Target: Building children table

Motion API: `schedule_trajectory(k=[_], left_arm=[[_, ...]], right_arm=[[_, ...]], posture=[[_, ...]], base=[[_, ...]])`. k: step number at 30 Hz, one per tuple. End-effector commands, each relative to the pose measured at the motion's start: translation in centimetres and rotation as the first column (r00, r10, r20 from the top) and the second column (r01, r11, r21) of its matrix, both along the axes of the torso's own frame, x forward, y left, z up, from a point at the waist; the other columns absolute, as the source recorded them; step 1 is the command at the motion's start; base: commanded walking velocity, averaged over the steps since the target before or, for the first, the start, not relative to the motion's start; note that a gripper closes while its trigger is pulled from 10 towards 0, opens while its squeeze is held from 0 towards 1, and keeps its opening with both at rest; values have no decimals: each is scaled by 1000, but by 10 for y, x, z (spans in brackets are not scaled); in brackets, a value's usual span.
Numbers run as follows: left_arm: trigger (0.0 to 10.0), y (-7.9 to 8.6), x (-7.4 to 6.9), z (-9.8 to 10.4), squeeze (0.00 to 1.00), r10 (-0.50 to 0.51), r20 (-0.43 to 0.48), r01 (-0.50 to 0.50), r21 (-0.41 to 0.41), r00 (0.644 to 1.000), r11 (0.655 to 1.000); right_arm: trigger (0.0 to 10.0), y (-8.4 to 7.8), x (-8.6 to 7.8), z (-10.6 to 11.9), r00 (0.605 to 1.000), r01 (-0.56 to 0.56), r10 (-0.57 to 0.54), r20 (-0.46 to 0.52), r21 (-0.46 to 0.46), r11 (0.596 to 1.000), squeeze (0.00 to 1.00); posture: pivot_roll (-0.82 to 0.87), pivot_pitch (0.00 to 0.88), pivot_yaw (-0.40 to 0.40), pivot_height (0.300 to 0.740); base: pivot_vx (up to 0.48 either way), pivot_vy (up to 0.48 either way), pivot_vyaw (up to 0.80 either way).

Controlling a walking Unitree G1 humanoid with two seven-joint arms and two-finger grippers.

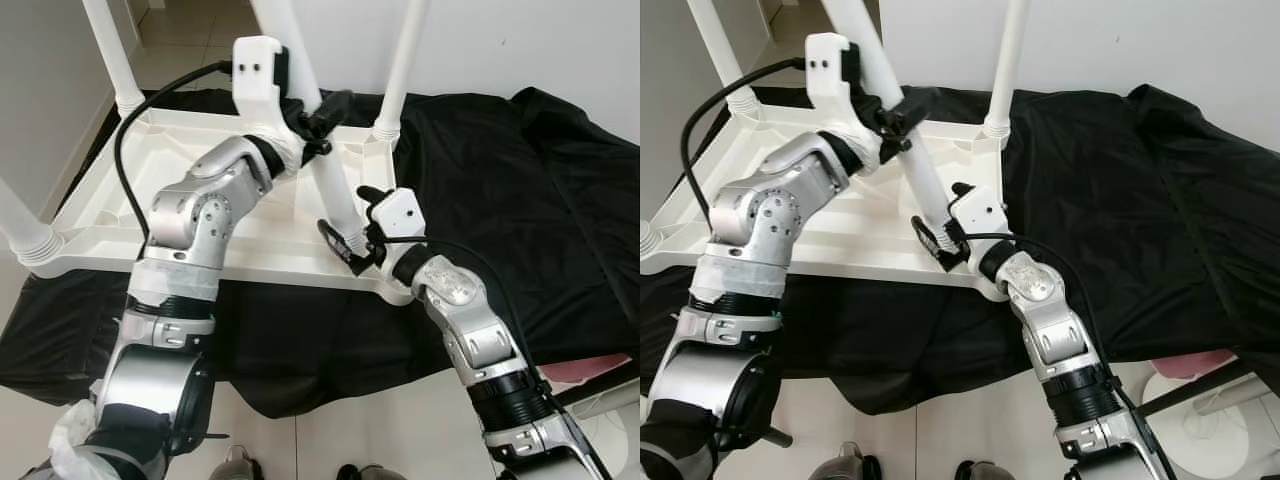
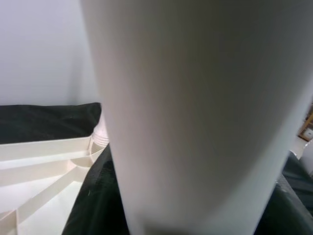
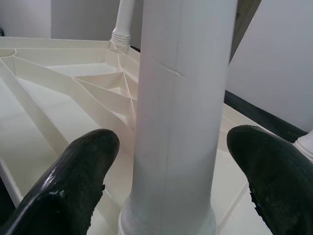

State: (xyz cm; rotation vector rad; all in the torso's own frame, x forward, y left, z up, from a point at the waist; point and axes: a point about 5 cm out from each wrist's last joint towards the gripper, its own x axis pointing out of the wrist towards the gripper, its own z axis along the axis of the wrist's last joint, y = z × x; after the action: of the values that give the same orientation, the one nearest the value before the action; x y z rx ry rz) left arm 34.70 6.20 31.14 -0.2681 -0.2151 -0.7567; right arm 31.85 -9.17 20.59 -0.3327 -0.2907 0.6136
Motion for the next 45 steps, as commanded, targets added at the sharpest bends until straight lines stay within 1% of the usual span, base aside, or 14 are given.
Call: schedule_trajectory(k=[1, 17, 18, 19, 33, 34, 36, 37, 38, 39, 42, 43, 44, 45], left_arm=[[10000, -3, -3, 2, 0, 0, 27, 0, 2, 1000, 1000], [10000, -28, -17, 14, 0, -62, 61, 63, -21, 996, 998], [10000, -28, -17, 14, 0, -62, 65, 63, -19, 996, 998], [10000, -29, -17, 15, 0, -61, 68, 63, -17, 996, 998], [10000, -32, -20, 17, 0, -71, 86, 72, -3, 994, 997], [10000, -32, -21, 17, 855, -81, 85, 82, -7, 993, 997], [10000, -33, -22, 17, 855, -88, 84, 89, -10, 993, 996], [10000, -34, -24, 18, 1000, -106, 85, 108, -12, 991, 994], [10000, -34, -24, 18, 1000, -106, 85, 108, -12, 991, 994], [10000, -35, -25, 17, 1000, -116, 87, 117, -14, 990, 993], [10000, -35, -27, 18, 1000, -131, 92, 133, -20, 987, 991], [10000, -35, -29, 18, 388, -142, 95, 145, -26, 985, 989], [10000, -34, -31, 18, 0, -154, 105, 158, -25, 982, 987], [10000, -34, -31, 18, 0, -154, 105, 158, -25, 982, 987]], right_arm=[[10000, 0, 2, -3, 1000, 5, -6, -19, -20, 1000, 0], [10000, 3, 19, 2, 998, 50, -52, -32, -44, 998, 0], [4196, 2, 20, 3, 998, 52, -53, -35, -36, 998, 0], [0, 3, 20, 4, 998, 50, -51, -40, -26, 998, 0], [0, 2, 24, 2, 991, 86, -80, -103, 55, 995, 0], [0, 1, 25, 2, 990, 101, -94, -109, 67, 993, 0], [0, 0, 25, 2, 988, 111, -103, -112, 74, 991, 0], [4980, -1, 26, 2, 987, 126, -116, -115, 83, 989, 0], [4980, -1, 26, 2, 987, 126, -116, -115, 83, 989, 0], [10000, -2, 27, 2, 984, 141, -129, -120, 93, 986, 0], [10000, -5, 29, 3, 978, 174, -158, -135, 121, 977, 0], [10000, -7, 30, 3, 974, 194, -175, -144, 132, 972, 0], [10000, -10, 32, 2, 969, 216, -193, -155, 141, 966, 0], [10000, -10, 32, 2, 969, 216, -193, -155, 141, 966, 0]], posture=[[5, 88, -52, 740], [13, 90, -56, 740], [13, 91, -55, 740], [14, 91, -56, 740], [17, 82, -52, 740], [17, 79, -52, 740], [17, 79, -52, 740], [17, 79, -52, 740], [17, 79, -52, 740], [19, 74, -51, 740], [18, 69, -49, 740], [19, 66, -49, 740], [19, 60, -48, 740], [19, 60, -48, 740]], base=[[0, 0, 0], [0, 0, 0], [0, 0, 0], [0, 0, 0], [0, 0, 0], [0, 0, 0], [0, 0, 0], [0, 0, 0], [0, 0, 0], [0, 0, 0], [0, 0, 0], [0, 0, 0], [0, 0, 0], [0, 0, 0]])
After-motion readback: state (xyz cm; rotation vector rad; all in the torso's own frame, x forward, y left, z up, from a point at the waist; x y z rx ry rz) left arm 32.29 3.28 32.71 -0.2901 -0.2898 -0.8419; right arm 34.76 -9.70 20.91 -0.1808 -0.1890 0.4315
